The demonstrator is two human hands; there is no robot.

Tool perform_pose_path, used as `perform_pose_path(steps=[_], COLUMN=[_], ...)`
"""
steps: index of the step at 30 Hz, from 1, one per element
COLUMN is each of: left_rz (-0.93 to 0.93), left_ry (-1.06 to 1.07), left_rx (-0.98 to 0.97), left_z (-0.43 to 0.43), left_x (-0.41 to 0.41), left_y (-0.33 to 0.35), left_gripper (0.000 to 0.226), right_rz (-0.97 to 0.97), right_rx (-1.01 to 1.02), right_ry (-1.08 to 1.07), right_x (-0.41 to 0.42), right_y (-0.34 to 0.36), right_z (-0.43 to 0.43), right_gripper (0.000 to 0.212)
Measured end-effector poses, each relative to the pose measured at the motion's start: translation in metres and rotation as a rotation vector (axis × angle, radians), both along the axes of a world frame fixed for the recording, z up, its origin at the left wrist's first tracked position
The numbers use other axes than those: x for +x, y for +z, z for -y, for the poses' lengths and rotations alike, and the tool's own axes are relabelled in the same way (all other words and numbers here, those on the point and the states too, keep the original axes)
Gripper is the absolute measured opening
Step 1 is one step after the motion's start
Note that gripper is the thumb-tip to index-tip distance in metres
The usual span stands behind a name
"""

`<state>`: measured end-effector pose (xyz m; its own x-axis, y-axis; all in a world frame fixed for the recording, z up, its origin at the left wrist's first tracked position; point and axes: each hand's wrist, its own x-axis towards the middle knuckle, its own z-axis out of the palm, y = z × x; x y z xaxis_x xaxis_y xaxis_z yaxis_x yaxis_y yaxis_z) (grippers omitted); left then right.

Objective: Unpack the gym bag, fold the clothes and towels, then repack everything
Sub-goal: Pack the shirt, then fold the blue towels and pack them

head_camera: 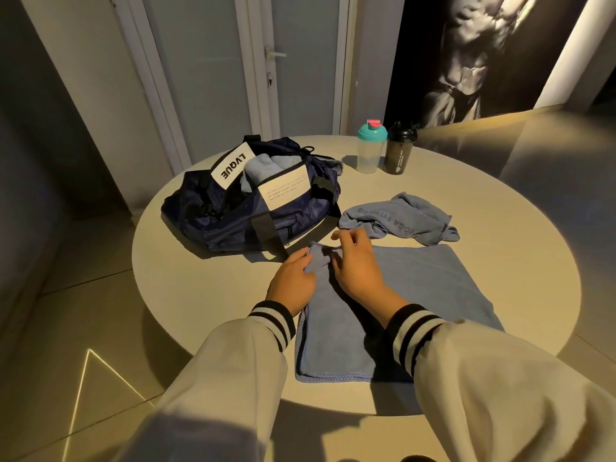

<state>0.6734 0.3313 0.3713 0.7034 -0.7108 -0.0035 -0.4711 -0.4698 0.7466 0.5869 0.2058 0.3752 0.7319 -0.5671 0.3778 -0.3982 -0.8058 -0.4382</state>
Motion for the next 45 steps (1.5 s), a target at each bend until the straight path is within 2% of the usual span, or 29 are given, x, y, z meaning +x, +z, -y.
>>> perform_pose_path(steps=[3,9,11,14,19,26,31,37,45], left_rz=[0.01,0.027,0.004,-0.012,0.08,0.146,0.132,0.132,0.254], left_ry=[0.006,-0.104,-0.105,-0.052,-0.032,-0.097,-0.181,-0.133,-0.169], left_rx=[-0.005,0.042,0.024,-0.033,-0.01,0.084,0.161,-0.012,0.177], left_z=[-0.001,-0.005,-0.006,-0.01,-0.015,-0.027,-0.03,-0.045,-0.051], left_x=[-0.001,-0.003,-0.005,-0.006,-0.008,-0.011,-0.015,-0.024,-0.036], left_y=[-0.002,-0.002,-0.002,-0.002,-0.005,-0.009,0.003,-0.005,-0.005], left_gripper=[0.051,0.06,0.06,0.057,0.051,0.047,0.049,0.048,0.05], right_rz=[-0.12,-0.363,-0.254,-0.099,-0.228,-0.149,-0.176,-0.145,-0.105], right_rx=[0.003,0.027,0.028,-0.084,-0.089,-0.059,-0.048,-0.035,-0.033], right_ry=[0.053,0.101,0.061,-0.031,0.011,-0.015,-0.005,-0.023,-0.057], right_x=[0.001,0.001,-0.004,-0.016,-0.034,-0.043,-0.051,-0.059,-0.068], right_y=[-0.002,-0.006,-0.002,0.004,0.002,0.003,0.002,-0.003,-0.001], right_z=[-0.003,-0.005,-0.01,-0.027,-0.043,-0.042,-0.046,-0.056,-0.059], right_gripper=[0.027,0.048,0.045,0.029,0.025,0.029,0.031,0.031,0.033])
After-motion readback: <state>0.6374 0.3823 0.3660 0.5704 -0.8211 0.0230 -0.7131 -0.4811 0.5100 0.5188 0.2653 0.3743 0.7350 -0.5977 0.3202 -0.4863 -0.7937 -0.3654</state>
